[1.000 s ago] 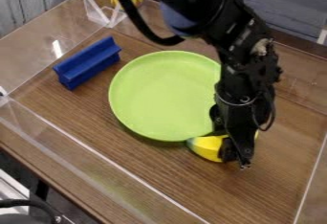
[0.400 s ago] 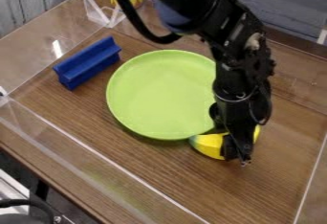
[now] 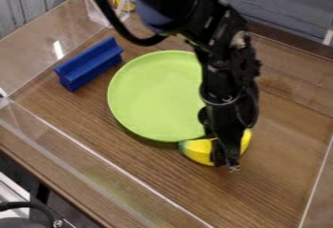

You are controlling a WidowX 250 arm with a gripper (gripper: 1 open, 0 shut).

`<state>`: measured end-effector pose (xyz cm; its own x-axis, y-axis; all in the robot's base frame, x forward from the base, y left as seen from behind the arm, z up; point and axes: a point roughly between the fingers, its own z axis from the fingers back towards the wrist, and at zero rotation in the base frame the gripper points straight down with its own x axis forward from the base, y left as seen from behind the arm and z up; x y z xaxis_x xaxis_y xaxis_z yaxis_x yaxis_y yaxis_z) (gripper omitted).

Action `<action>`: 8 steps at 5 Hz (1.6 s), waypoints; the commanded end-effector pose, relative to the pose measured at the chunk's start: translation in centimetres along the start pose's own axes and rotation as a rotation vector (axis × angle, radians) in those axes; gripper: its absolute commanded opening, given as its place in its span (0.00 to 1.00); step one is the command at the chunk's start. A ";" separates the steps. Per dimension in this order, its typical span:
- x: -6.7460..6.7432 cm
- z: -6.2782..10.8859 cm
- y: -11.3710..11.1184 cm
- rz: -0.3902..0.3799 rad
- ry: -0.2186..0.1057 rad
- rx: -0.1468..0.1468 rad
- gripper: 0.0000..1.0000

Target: Put the banana in the green plate

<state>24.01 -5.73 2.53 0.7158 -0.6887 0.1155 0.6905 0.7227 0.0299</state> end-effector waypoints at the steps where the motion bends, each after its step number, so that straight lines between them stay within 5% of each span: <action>1: -0.5 0.7 0.2 -0.004 -0.014 -0.011 0.00; 2: -0.6 1.1 0.4 -0.019 -0.022 -0.021 0.00; 6: 1.0 1.1 -1.5 0.141 -0.041 -0.029 0.00; 8: -1.1 -0.6 -0.1 0.151 -0.045 -0.038 0.00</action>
<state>23.44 -5.62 2.32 0.8030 -0.5692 0.1765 0.5820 0.8127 -0.0269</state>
